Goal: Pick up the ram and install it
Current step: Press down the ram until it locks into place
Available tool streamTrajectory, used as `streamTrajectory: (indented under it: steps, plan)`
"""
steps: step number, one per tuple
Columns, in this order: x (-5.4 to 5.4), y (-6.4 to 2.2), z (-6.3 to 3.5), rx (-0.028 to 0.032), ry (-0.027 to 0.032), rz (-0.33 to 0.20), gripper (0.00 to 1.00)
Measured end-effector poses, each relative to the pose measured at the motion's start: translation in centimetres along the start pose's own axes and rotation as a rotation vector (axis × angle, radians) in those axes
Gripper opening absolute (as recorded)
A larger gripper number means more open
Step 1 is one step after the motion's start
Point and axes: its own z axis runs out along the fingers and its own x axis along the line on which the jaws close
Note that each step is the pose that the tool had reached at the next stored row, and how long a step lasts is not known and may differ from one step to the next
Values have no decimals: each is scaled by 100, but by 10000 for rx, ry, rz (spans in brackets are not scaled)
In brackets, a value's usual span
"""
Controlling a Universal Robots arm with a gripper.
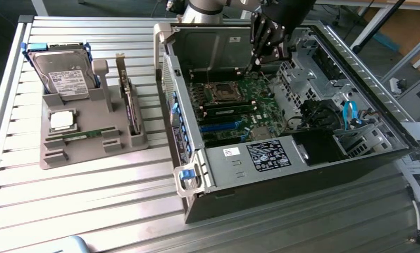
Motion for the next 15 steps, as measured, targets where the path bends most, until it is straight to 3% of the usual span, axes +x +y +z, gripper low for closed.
streamTrajectory:
  steps: [8, 15]
  plan:
    - [0, -1, 0, 8, -2, 133, 11]
    - [0, 0, 1, 38, -14, 681, 11]
